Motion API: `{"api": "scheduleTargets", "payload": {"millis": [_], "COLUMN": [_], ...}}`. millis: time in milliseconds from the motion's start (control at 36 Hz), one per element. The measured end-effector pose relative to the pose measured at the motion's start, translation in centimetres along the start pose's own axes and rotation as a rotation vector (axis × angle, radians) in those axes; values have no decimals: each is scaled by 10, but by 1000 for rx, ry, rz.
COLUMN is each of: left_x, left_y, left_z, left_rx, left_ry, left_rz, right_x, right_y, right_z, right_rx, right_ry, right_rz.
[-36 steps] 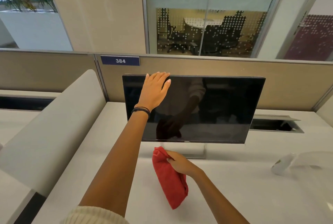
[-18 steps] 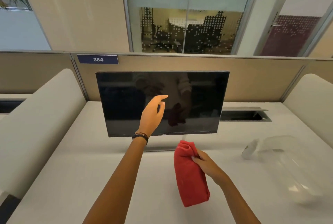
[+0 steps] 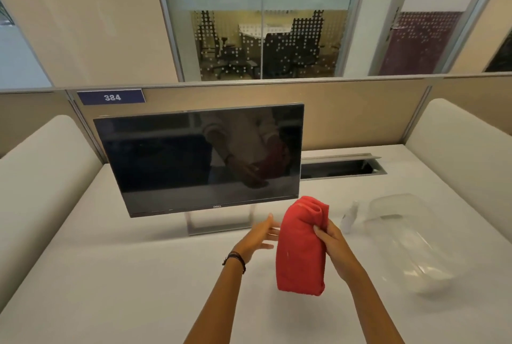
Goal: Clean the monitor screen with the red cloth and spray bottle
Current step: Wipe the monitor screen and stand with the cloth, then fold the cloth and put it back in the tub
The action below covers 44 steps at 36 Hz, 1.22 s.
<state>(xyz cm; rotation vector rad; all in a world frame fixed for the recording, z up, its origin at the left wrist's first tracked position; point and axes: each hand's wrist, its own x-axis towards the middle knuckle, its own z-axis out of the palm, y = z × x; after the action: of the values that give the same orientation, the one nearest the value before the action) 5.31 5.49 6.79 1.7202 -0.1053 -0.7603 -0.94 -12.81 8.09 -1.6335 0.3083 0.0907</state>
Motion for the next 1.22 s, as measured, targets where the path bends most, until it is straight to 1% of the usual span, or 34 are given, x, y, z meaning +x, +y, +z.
{"api": "scheduleTargets", "payload": {"millis": [111, 222, 306, 472, 583, 722, 861, 1056, 1111, 1222], "left_x": [12, 22, 32, 48, 54, 60, 67, 77, 81, 91], "left_y": [4, 17, 26, 43, 56, 73, 86, 103, 106, 109], "left_z": [30, 56, 70, 95, 109, 129, 149, 178, 184, 196], "left_rx": [-21, 4, 7, -15, 5, 81, 137, 166, 183, 223], "left_ry": [-60, -83, -46, 43, 68, 61, 38, 37, 35, 37], "left_rz": [-19, 68, 119, 199, 235, 276, 321, 374, 378, 368], "right_x": [1, 2, 2, 4, 3, 2, -5, -6, -6, -7], "right_y": [-2, -1, -2, 3, 7, 10, 11, 13, 14, 12], "right_z": [-24, -52, -74, -125, -157, -194, -226, -261, -272, -292], "right_rx": [35, 57, 57, 46, 18, 31, 84, 94, 52, -157], "right_ry": [68, 114, 126, 88, 78, 82, 3, 67, 92, 119], "right_rz": [-27, -45, -67, -67, -64, -20, 44, 85, 82, 43]}}
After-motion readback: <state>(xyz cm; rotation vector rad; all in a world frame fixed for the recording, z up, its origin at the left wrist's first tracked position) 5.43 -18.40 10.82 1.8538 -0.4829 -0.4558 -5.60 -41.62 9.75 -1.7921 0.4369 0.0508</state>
